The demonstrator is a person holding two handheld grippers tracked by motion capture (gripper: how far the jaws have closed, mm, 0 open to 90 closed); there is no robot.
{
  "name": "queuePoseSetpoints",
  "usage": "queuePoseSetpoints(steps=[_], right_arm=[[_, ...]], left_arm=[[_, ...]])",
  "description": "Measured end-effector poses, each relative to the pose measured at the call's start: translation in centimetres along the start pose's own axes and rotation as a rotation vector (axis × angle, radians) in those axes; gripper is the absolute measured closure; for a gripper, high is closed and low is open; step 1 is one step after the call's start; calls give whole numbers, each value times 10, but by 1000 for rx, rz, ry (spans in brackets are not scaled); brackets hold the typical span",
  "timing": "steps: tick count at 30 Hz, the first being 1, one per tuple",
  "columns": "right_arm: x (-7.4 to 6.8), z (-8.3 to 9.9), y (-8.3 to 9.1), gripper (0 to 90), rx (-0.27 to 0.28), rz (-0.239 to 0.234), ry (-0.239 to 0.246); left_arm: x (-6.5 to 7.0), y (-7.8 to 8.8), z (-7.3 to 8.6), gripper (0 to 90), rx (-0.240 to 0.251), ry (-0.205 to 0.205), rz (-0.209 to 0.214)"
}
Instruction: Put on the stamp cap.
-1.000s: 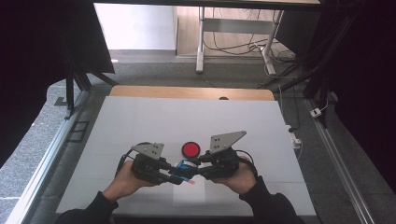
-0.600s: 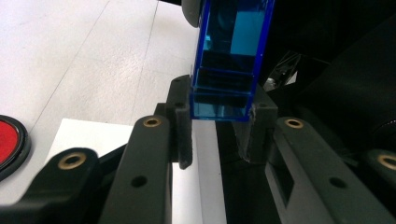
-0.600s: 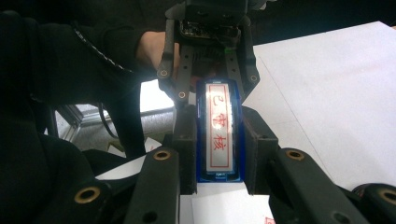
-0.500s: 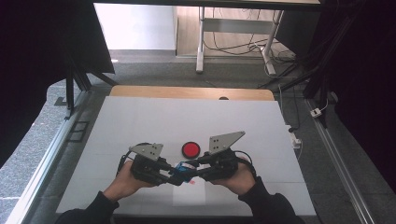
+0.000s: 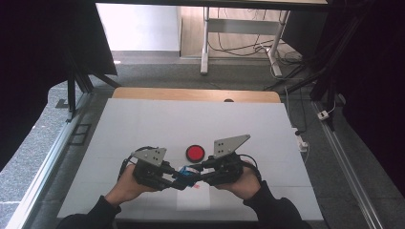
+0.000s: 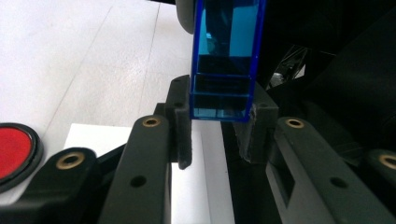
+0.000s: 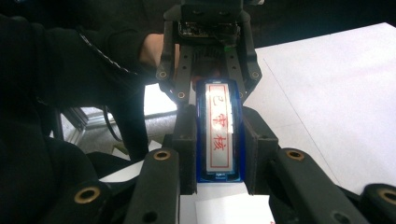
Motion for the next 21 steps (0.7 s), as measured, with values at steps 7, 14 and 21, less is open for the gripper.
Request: queuePoseSetpoints(steps=[7, 14, 21], right_arm=[[4, 4, 0, 705, -23, 34, 1], [5, 3, 2, 705, -25, 61, 7], [5, 4, 3, 705, -37, 79, 18]], left_arm=[[0, -2, 4, 561, -34, -6, -98], [-2, 4, 8, 460, -36, 43, -165], [0, 12, 12, 357, -39, 69, -233]])
Point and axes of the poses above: each handheld gripper's, and its own axes: y roughly backward along the jaws, z roughly out of its underside, x roughly to its right, the point moved 7 cm from there along -y, roughly forward along the jaws, and after that the axes turned 5 degrees about y, right-handed, at the moved point
